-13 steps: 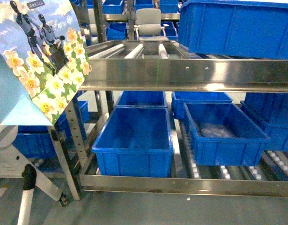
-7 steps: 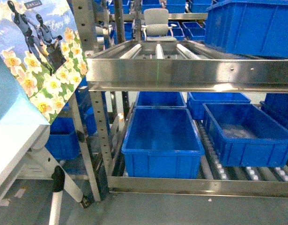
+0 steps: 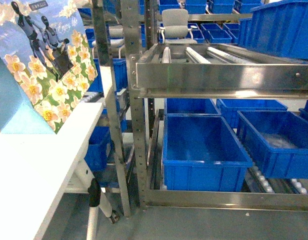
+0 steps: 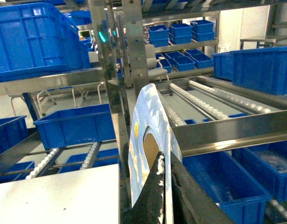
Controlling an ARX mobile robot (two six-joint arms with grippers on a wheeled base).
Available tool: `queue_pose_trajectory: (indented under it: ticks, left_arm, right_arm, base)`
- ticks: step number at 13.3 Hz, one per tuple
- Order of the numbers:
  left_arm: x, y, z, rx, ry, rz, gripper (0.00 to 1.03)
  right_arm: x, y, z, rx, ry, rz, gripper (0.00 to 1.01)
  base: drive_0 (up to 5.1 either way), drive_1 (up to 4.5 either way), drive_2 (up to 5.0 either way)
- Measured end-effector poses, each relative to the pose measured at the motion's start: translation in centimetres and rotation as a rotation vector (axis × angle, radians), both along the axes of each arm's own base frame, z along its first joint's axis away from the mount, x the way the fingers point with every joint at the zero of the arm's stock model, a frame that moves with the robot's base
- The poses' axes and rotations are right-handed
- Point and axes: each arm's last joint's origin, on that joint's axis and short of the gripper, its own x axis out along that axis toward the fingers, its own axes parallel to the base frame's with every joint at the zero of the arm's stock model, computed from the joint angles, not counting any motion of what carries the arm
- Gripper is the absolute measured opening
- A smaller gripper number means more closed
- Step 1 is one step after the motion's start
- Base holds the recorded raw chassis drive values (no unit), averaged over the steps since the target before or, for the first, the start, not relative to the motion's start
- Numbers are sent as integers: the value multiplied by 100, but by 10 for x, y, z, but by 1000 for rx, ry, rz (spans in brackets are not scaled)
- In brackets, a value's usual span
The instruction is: Move flower gift bag to table near conveyor
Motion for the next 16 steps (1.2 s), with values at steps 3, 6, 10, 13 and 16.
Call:
queue_pose_trajectory:
  ticks: [3,6,10,13,16]
  left_arm:
    - [0,0,0,0,0,1,2]
    - [0,0,0,0,0,1,2]
    - [0,0,0,0,0,-2,2]
    - [0,0,0,-1,-1,2,2]
    - [0,0,1,-2,-4,-1,2]
  right_arm:
    - [0,0,0,0,1,0,3]
    - [0,0,0,0,2,0,3]
    - [0,0,0,0,-3,1,3]
    - [0,0,0,0,0,1,3]
    - [0,0,0,0,-1,0,3]
  base:
    - [-495,244,244]
    - [-496,241,241]
    - [-498,241,241]
    - [-482,254,254]
    - [-493,243,243]
